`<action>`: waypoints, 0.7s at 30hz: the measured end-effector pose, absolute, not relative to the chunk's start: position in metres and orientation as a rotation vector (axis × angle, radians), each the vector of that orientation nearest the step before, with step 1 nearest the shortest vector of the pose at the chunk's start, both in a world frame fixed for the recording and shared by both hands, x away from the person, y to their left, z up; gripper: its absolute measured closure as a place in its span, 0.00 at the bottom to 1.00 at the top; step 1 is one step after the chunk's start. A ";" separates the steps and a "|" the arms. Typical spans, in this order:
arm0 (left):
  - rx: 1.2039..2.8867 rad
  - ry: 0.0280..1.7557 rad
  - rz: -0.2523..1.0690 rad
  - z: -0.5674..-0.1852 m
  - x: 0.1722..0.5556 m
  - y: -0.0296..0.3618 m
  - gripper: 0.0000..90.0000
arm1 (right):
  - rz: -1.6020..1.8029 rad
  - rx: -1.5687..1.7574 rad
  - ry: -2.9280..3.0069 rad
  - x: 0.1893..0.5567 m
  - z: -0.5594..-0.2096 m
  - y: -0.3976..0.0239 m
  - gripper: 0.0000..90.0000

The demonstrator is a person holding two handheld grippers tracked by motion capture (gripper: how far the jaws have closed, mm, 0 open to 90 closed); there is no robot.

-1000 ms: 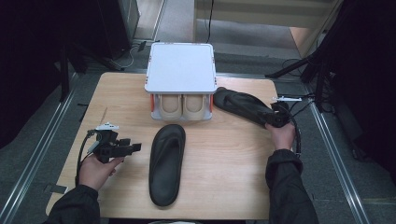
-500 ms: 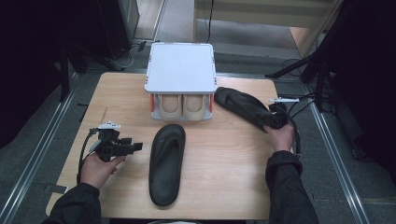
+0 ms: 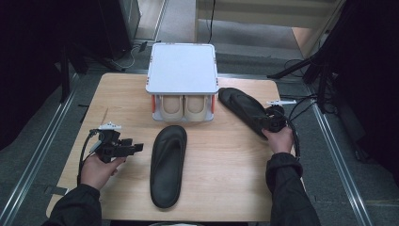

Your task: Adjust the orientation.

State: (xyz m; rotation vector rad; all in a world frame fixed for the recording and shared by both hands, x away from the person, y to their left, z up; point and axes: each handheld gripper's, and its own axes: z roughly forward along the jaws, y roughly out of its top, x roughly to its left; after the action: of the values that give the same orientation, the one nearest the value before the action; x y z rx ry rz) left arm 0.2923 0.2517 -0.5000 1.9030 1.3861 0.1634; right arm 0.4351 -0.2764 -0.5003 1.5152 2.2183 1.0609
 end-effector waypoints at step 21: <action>1.922 1.382 0.159 -0.502 0.294 0.249 0.44 | 1.095 1.454 2.281 0.435 -0.502 -0.245 1.00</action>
State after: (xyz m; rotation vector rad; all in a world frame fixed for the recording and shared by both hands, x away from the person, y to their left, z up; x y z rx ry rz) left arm 0.2937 0.2492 -0.5018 1.9221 1.3818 0.1586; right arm 0.4347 -0.2449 -0.5019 1.4536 2.2807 1.0955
